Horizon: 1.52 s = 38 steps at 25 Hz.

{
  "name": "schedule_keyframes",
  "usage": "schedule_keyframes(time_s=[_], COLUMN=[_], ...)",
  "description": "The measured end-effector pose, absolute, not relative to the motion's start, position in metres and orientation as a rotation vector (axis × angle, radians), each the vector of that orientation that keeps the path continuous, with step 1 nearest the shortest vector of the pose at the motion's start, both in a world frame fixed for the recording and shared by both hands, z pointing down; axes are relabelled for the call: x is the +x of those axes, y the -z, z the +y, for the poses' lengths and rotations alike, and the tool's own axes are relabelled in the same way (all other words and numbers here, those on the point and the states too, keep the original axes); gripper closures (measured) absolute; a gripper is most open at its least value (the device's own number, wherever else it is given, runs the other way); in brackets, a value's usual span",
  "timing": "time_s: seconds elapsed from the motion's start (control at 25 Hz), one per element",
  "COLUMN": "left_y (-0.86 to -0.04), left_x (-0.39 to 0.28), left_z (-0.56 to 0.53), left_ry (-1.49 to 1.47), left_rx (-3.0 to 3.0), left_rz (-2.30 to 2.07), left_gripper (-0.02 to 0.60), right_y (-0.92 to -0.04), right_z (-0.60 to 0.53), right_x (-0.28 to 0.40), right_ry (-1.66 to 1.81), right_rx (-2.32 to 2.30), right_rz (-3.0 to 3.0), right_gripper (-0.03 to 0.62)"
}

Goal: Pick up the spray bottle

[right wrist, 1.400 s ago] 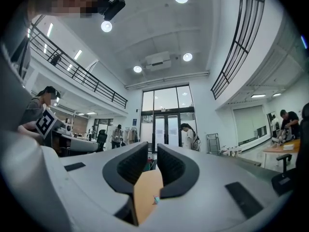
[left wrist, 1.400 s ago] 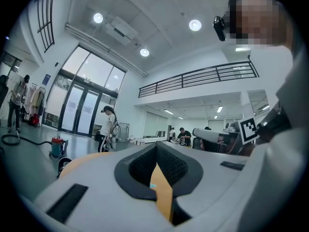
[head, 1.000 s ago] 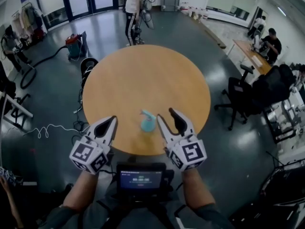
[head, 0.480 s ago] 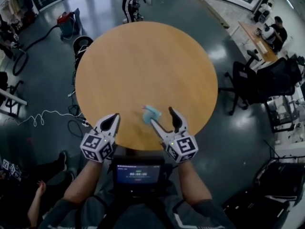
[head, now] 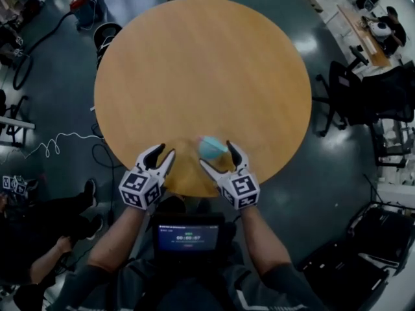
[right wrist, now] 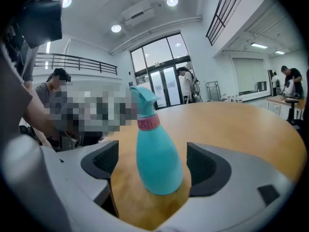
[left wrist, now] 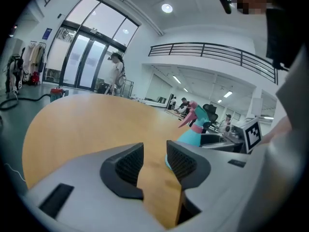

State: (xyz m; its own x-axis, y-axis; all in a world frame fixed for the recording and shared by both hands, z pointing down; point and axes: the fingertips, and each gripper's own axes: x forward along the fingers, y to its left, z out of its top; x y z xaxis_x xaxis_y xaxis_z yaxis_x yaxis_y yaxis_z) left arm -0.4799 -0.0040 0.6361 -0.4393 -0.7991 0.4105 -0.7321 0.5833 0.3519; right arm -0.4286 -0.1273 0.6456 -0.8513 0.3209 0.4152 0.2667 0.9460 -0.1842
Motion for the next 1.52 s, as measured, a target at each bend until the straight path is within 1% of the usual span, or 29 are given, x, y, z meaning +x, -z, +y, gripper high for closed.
schedule_keyframes(time_s=[0.04,0.16,0.2,0.36,0.6,1.0,1.12,1.36,1.52], left_y=[-0.642,-0.658,-0.661,-0.674,-0.684,-0.688,-0.688,-0.686,-0.676], left_x=[-0.482,-0.489,-0.491,-0.502,-0.511,-0.505,-0.505,-0.507,-0.511], left_z=[-0.006,-0.012,-0.014,-0.023,-0.024,-0.034,-0.033,-0.033,-0.035], left_ry=[0.153,0.139,0.139,0.134,0.119,0.108,0.111,0.114,0.162], left_rx=[1.209,1.188,1.181,1.17,1.211,1.204,1.203,1.202,1.207], left_rz=[-2.269,-2.257,-2.259,-2.251,-2.224,-2.196,-2.192,-2.195,-2.202], left_gripper=[0.438,0.431,0.428,0.413,0.383,0.382,0.382,0.382,0.382], right_y=[-0.656,-0.669,-0.67,-0.684,-0.68,-0.679,-0.681,-0.685,-0.68], right_z=[-0.126,-0.125,-0.127,-0.13,-0.12,-0.116,-0.115,-0.117,-0.124], right_x=[-0.429,-0.437,-0.44,-0.454,-0.469,-0.475,-0.477,-0.478,-0.48], right_ry=[-0.165,-0.183,-0.194,-0.176,-0.153,-0.121,-0.089,-0.04,-0.069], right_rx=[-0.427,-0.41,-0.402,-0.408,-0.366,-0.371,-0.379,-0.373,-0.349], right_rz=[-2.632,-2.605,-2.602,-2.618,-2.656,-2.66,-2.669,-2.675,-2.677], right_gripper=[0.146,0.1,0.095,0.095,0.095,0.095,0.097,0.143,0.148])
